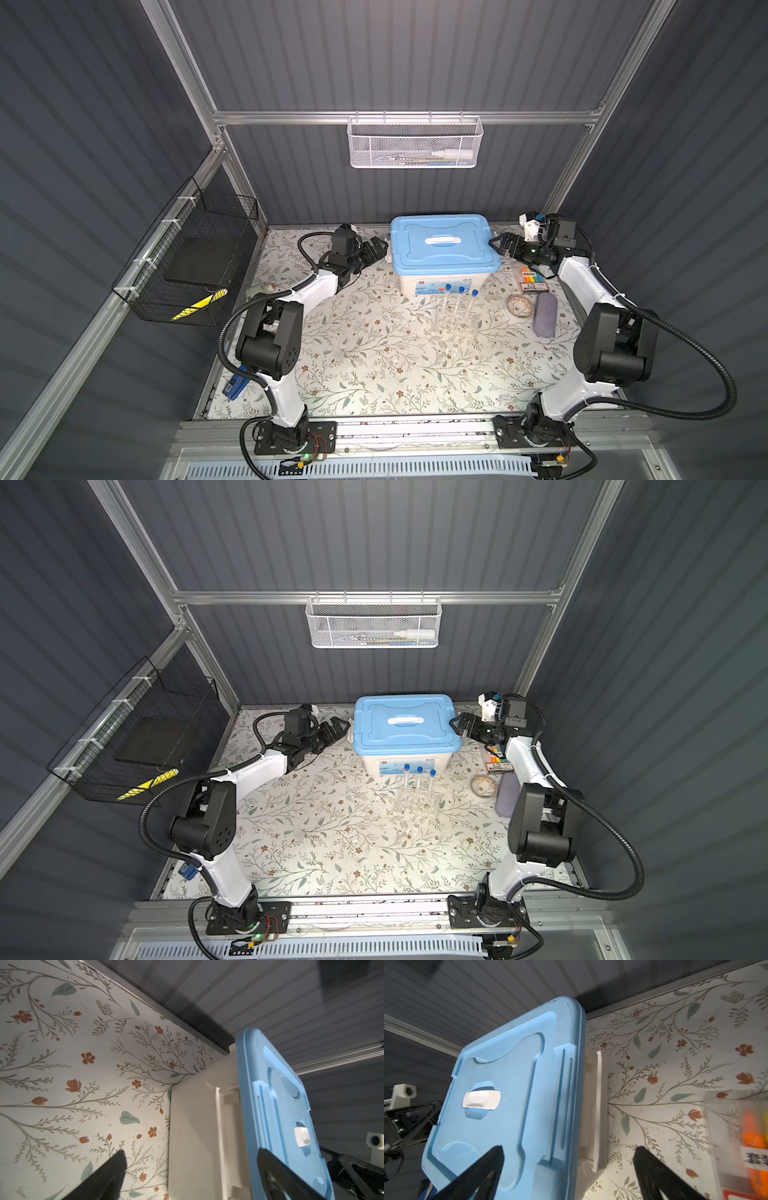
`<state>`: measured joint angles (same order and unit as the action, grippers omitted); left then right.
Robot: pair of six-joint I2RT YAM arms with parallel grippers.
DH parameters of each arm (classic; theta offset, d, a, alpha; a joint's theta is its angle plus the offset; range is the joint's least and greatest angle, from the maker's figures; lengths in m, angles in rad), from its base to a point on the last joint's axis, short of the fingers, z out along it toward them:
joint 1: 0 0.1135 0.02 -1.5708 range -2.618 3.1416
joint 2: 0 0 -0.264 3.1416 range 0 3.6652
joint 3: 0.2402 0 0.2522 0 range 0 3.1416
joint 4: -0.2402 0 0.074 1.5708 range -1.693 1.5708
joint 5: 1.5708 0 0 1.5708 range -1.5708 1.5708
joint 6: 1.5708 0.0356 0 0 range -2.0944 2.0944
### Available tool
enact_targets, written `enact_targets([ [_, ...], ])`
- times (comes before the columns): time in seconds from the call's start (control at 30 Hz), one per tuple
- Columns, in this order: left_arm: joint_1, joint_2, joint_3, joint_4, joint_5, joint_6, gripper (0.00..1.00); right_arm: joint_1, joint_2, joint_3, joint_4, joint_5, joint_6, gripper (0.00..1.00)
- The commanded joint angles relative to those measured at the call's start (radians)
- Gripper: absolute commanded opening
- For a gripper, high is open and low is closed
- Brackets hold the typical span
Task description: Organize the chemistry lab equipment
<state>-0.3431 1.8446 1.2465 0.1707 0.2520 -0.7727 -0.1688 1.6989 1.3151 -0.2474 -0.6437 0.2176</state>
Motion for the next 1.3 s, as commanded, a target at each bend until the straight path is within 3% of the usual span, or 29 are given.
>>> enact_targets([
  [0.0,0.007,0.046,0.059,0.048,0.134,0.036,1.00,-0.012,0.025,-0.012,0.068,-0.091,0.054,0.99],
  [0.4,0.009,0.061,0.006,0.287,0.212,-0.046,1.00,-0.018,0.068,-0.072,0.243,-0.212,0.206,0.99],
  [1.27,-0.030,0.090,0.053,0.285,0.260,-0.083,1.00,-0.005,0.073,-0.078,0.261,-0.220,0.254,0.92],
])
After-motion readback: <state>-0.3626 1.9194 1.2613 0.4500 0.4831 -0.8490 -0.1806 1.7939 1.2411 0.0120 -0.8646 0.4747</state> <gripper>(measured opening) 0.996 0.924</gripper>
